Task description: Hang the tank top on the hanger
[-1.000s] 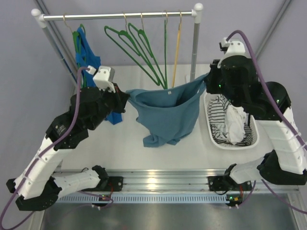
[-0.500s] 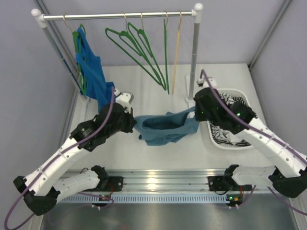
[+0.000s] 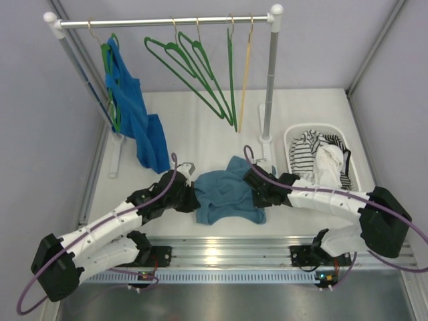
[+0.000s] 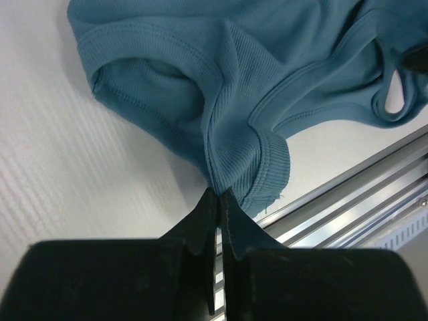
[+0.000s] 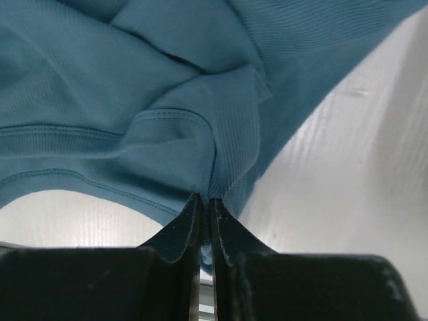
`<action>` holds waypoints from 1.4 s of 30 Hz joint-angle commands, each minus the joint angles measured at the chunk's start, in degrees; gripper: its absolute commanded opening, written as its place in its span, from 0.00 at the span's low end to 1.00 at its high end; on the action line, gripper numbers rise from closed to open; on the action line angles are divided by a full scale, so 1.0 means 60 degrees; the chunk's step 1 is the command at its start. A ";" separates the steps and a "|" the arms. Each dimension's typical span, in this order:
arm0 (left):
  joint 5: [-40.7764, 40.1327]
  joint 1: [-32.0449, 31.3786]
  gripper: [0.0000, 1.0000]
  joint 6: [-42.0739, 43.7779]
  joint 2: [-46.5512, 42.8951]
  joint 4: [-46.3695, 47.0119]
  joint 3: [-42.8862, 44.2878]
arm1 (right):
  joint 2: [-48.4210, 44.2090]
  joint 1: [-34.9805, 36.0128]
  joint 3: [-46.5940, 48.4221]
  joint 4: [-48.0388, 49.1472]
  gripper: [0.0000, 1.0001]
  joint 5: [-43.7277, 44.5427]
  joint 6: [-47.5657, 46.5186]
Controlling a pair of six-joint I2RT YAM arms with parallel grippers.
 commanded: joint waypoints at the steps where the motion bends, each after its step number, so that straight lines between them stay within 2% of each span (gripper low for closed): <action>1: 0.0049 0.0070 0.05 -0.0277 -0.0065 0.1064 0.0033 | 0.0320 0.0476 0.0590 0.0923 0.04 0.0071 0.0393; 4: -0.0214 0.0084 0.11 -0.0292 -0.0240 0.0786 0.0135 | 0.0365 0.0594 0.0722 0.0835 0.10 0.0159 0.0481; 8: -0.0522 0.0099 0.22 -0.0306 -0.0431 0.0303 0.0296 | 0.0189 0.0710 0.0708 0.0791 0.24 0.0130 0.0554; 15: -0.0962 0.0114 0.43 -0.0277 -0.0841 -0.0386 0.0662 | -0.0322 0.0784 0.0767 0.0601 0.37 0.0144 0.0613; 16: -0.1020 0.0114 0.47 -0.0306 -0.0914 -0.0474 0.0837 | -0.0367 0.0784 0.0781 0.0571 0.39 0.0130 0.0628; 21: -0.1137 0.0099 0.52 -0.0146 -0.1104 -0.0943 0.1613 | -0.0747 0.0799 0.0884 0.0221 0.41 0.0276 0.0671; 24: -0.1546 0.0099 0.54 0.0103 -0.1120 -0.1163 0.2492 | -0.1127 0.0813 0.0913 -0.0028 0.42 0.0408 0.0730; 28: -0.2264 0.0114 0.56 0.0440 -0.0754 -0.1456 0.4464 | -0.1612 0.0813 0.0855 -0.0350 0.43 0.0554 0.0760; 33: -0.4032 0.0128 0.59 0.0937 0.0079 -0.1311 0.6636 | -0.2153 0.0799 0.0796 -0.0644 0.43 0.0715 0.0774; 36: -0.4856 0.0143 0.67 0.1347 0.0534 -0.0785 0.7926 | -0.2403 0.0813 0.0752 -0.0791 0.43 0.0759 0.0760; 38: -0.5544 0.0158 0.76 0.1787 0.1148 -0.0477 0.8834 | -0.2476 0.0813 0.0723 -0.0849 0.43 0.0701 0.0716; 42: -0.6059 0.0392 0.81 0.2402 0.2481 0.0037 1.0430 | -0.2681 0.0813 0.0766 -0.1054 0.44 0.0701 0.0366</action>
